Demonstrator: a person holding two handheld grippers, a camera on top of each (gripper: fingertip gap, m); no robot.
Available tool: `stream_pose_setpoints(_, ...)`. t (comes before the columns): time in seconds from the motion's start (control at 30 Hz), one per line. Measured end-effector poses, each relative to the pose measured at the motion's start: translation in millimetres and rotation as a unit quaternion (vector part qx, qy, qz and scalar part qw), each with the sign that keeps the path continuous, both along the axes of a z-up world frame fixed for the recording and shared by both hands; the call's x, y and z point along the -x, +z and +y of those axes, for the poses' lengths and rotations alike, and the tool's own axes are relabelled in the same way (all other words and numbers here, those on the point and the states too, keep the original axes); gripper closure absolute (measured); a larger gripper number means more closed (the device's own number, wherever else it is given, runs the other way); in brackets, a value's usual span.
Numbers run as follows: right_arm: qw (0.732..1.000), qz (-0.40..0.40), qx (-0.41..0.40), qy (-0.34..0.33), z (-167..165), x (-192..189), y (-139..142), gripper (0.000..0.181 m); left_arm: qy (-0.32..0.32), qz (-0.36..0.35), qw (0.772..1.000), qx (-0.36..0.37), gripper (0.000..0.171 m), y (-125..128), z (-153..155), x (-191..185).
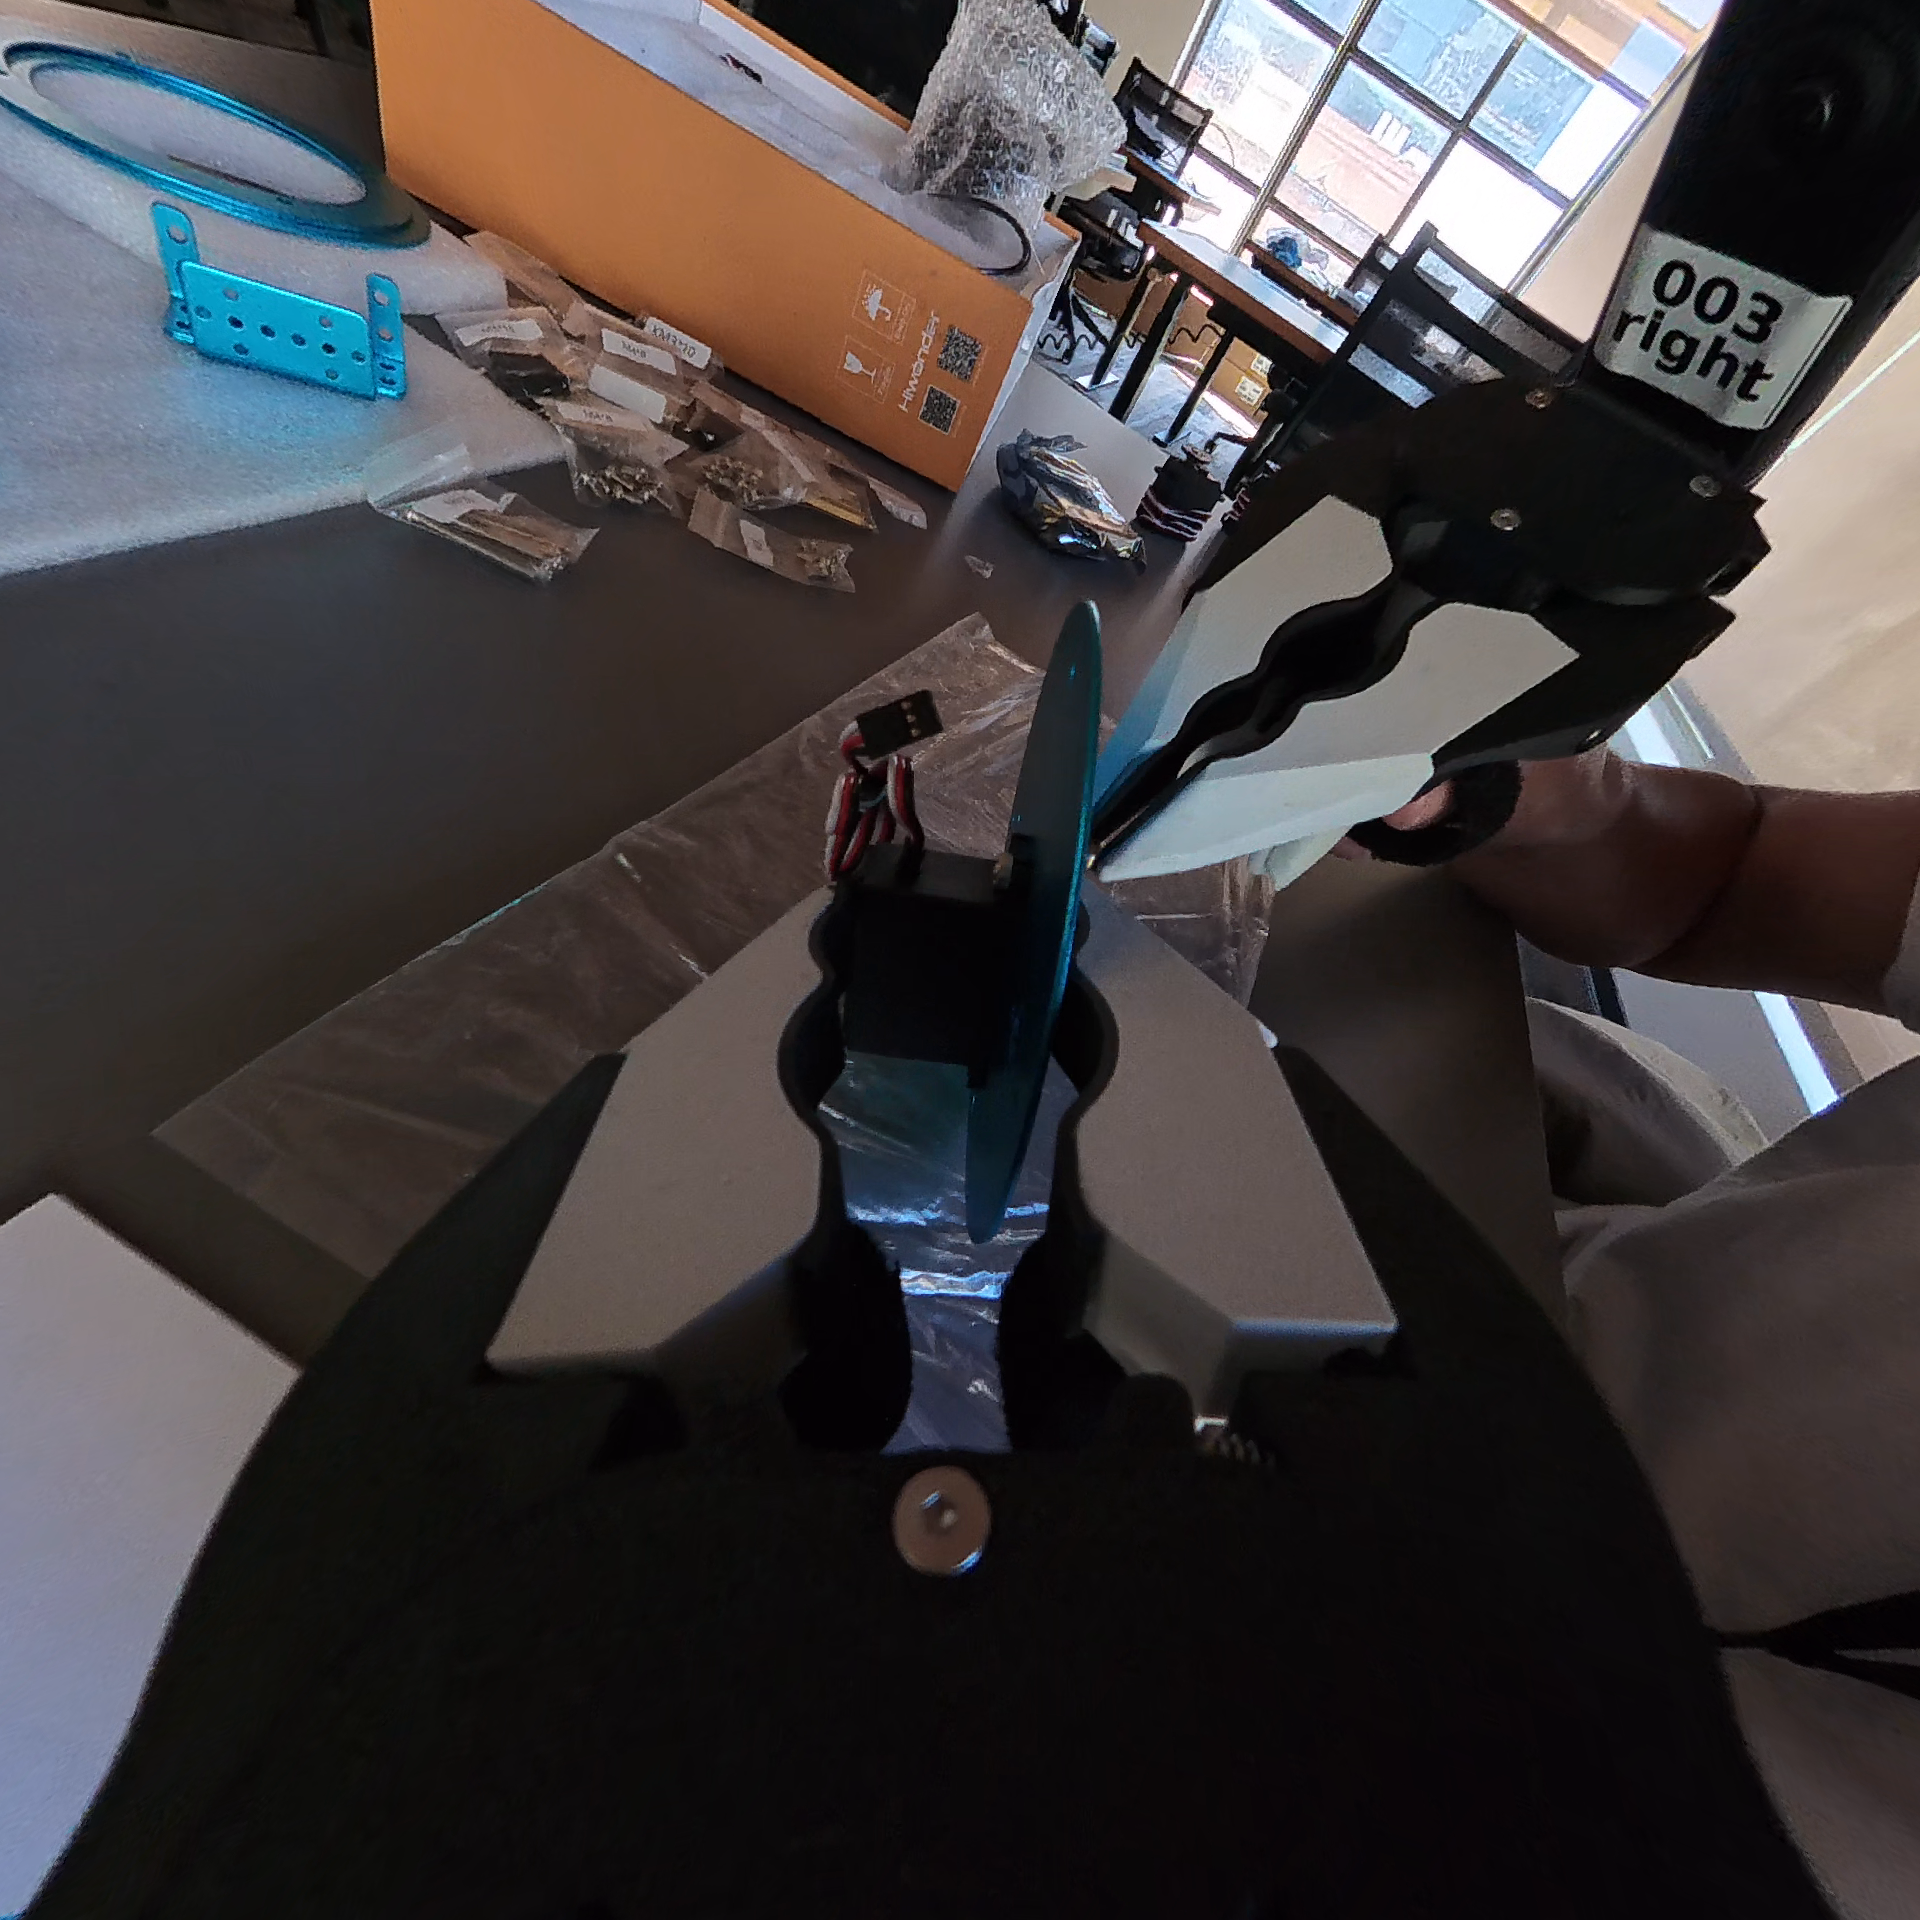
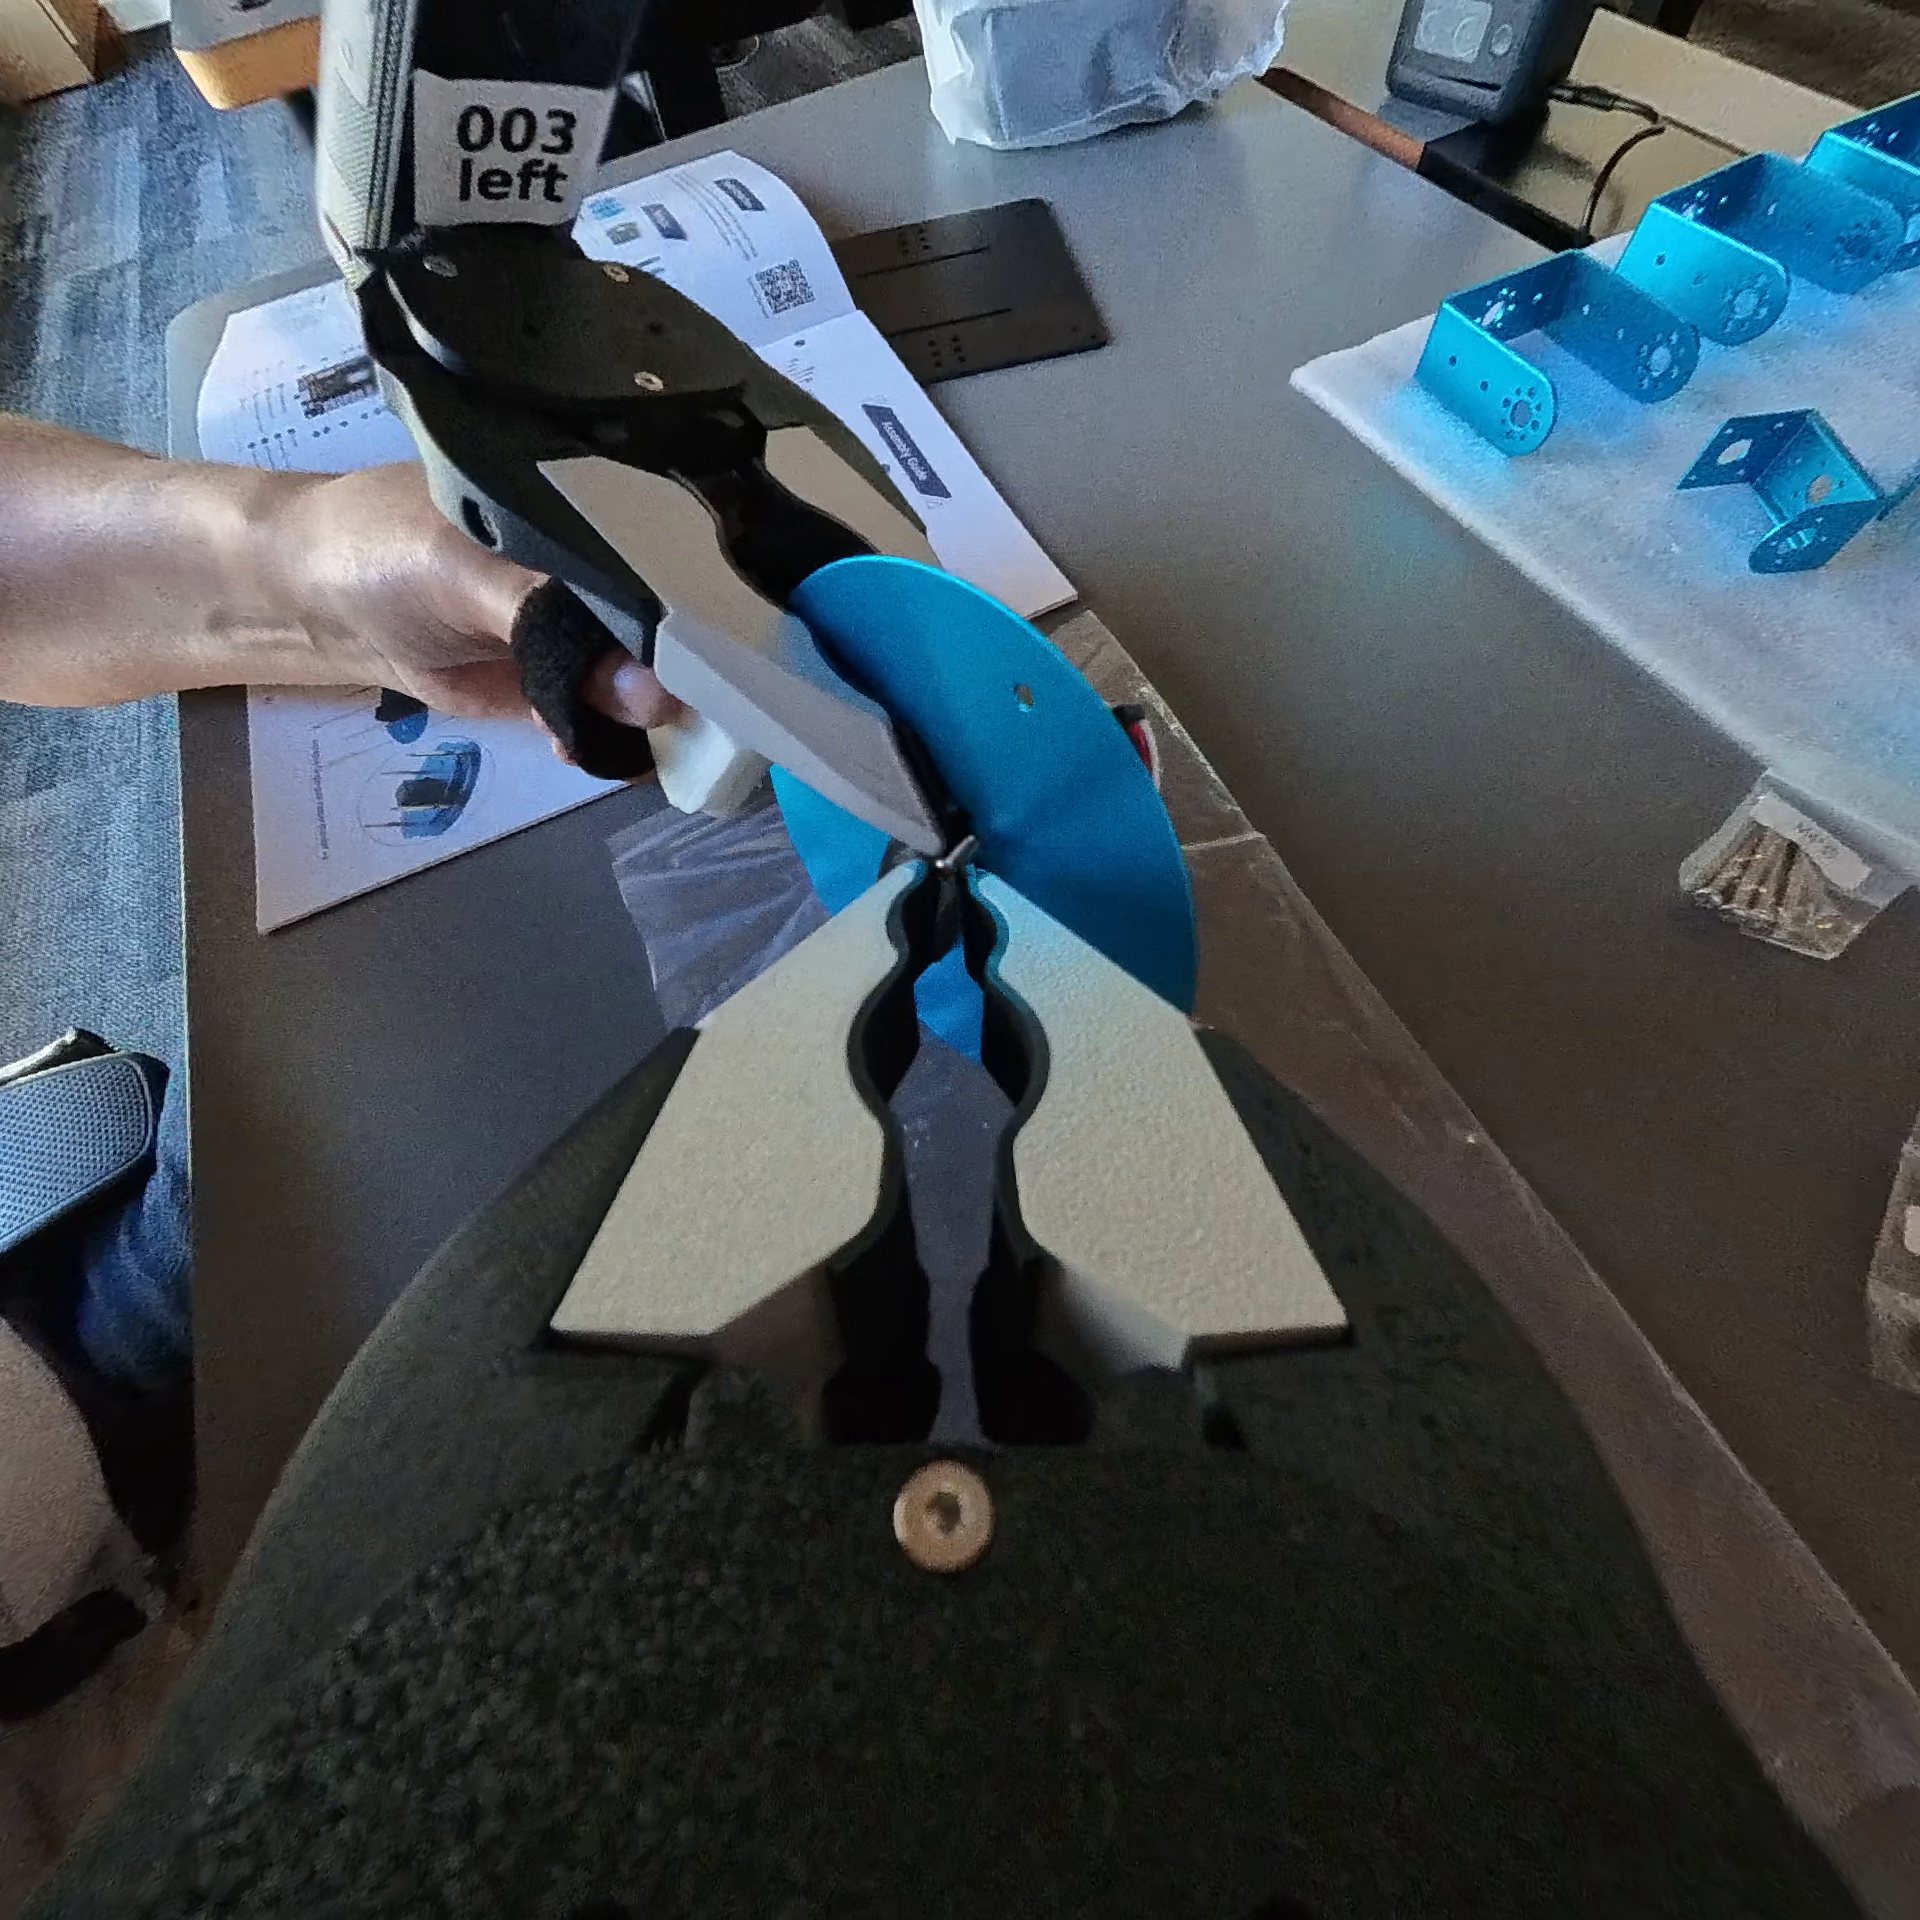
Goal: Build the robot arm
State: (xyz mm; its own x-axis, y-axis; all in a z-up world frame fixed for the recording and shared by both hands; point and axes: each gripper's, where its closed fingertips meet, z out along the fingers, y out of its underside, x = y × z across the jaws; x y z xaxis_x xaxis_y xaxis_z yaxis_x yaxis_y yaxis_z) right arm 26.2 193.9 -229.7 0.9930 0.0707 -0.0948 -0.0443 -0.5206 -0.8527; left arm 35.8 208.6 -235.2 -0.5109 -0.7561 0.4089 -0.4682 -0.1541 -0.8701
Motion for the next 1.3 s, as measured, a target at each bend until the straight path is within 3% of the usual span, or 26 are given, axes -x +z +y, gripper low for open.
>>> stream_pose_setpoints(0.87, 1.000, 0.017, 0.005, 0.008, 2.4, -1.9, -3.1, 0.181, -0.011, -0.005, 1.000, -0.005, 0.135, 0.4, -2.6, 1.3)
stream_pose_setpoints(1.07, 0.999, -0.040, 0.000, -0.009, 3.0, -4.8, -1.9, 0.180, -0.006, 0.000, 1.000, 0.001, 0.135, -0.3, -1.4, 0.2)
stream_pose_setpoints(1.3, 0.999, -0.040, -0.005, -0.015, 3.6, -7.6, -0.6, 0.175, -0.002, 0.010, 1.000, 0.015, 0.136, -1.7, 1.2, -1.2)
